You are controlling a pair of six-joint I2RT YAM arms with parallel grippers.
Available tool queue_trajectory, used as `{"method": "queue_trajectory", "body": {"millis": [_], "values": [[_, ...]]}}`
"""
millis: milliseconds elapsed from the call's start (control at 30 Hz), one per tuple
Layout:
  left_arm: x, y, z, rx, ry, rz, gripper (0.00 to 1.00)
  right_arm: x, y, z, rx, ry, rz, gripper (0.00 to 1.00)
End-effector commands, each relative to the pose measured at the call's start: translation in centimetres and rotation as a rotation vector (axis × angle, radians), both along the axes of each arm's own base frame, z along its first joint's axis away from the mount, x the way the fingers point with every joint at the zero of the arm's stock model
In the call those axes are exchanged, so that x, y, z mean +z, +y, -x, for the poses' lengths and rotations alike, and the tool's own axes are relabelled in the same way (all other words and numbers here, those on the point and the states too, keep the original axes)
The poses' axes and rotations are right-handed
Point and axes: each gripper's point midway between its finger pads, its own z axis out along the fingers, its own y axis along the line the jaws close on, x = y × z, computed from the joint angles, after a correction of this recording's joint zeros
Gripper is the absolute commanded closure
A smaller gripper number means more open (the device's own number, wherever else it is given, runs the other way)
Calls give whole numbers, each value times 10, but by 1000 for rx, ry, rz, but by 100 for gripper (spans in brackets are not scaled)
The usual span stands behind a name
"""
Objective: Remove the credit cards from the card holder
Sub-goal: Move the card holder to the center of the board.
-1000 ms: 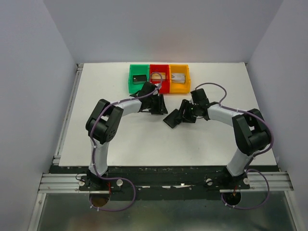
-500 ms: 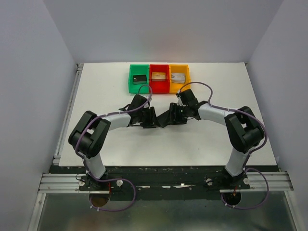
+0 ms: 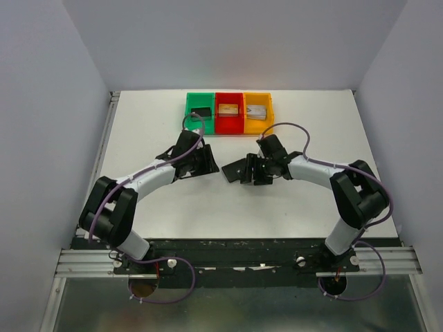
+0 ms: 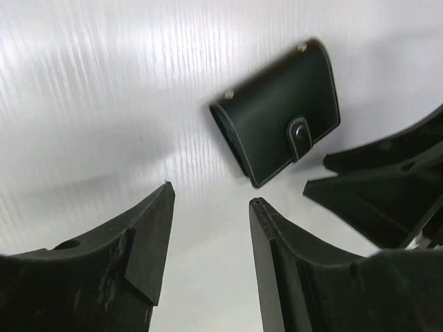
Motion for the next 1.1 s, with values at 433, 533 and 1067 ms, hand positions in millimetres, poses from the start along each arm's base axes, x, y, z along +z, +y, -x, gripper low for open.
{"method": "queue_trajectory", "body": {"millis": [433,533,1067], "values": [[-4,-37,-88,-91,-38,53,44,-15,-13,-8,-140,105,-135,34],[-14,-40,-85,-109,-11,57,44,-13,-9,-13,-145,108,-153,34],[-33,-61,-37,-227,78,133,44,-5,-18,-31,-184,91,-171,34]]}}
